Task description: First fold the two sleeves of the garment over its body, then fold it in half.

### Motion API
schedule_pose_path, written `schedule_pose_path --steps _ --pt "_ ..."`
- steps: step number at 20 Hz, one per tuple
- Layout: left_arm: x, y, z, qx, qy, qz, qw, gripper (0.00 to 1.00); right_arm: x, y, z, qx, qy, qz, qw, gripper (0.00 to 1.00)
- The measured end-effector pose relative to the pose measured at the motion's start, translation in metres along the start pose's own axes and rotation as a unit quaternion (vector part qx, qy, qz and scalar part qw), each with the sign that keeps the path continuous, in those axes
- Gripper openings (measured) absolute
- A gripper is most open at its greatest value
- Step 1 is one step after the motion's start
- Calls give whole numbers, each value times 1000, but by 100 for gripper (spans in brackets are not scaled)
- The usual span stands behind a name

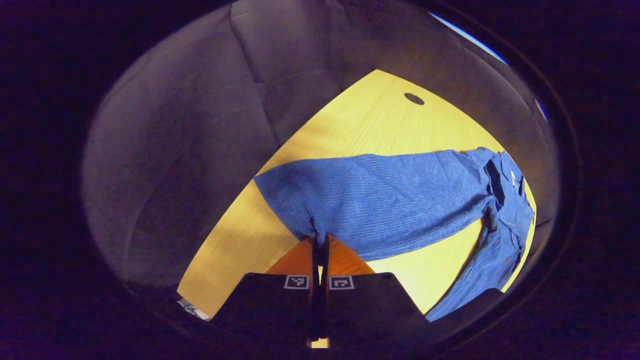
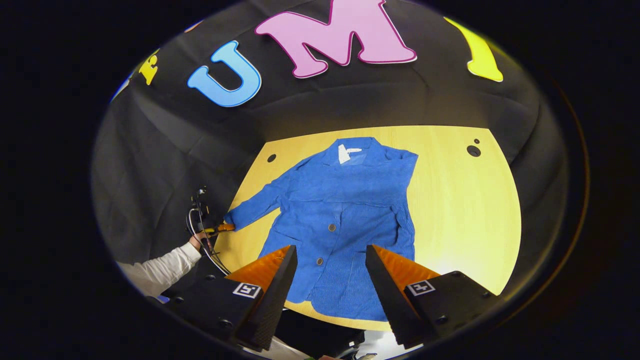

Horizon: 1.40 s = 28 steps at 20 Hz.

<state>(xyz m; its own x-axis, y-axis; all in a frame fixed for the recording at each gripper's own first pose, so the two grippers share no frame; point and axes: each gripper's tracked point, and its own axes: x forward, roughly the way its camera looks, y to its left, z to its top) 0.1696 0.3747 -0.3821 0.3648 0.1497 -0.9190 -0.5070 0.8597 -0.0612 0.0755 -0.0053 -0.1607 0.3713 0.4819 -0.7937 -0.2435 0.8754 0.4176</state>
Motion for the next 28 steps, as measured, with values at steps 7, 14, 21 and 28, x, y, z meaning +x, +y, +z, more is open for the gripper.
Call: schedule_pose_path --steps 7,14,21,28 --pt "-78 -17 71 26 -117 -61 991 0 -6 -38 2 24 -14 -5 1000 89" --pt "-236 -110 149 133 -267 -153 942 0 3 -51 14 30 -20 25 999 89" --pt "-290 -346 141 240 -291 -256 890 0 -11 -94 4 39 -35 20 998 89" --pt "-191 -489 27 373 -127 -225 891 0 -4 -145 -26 67 -24 -3 997 89"
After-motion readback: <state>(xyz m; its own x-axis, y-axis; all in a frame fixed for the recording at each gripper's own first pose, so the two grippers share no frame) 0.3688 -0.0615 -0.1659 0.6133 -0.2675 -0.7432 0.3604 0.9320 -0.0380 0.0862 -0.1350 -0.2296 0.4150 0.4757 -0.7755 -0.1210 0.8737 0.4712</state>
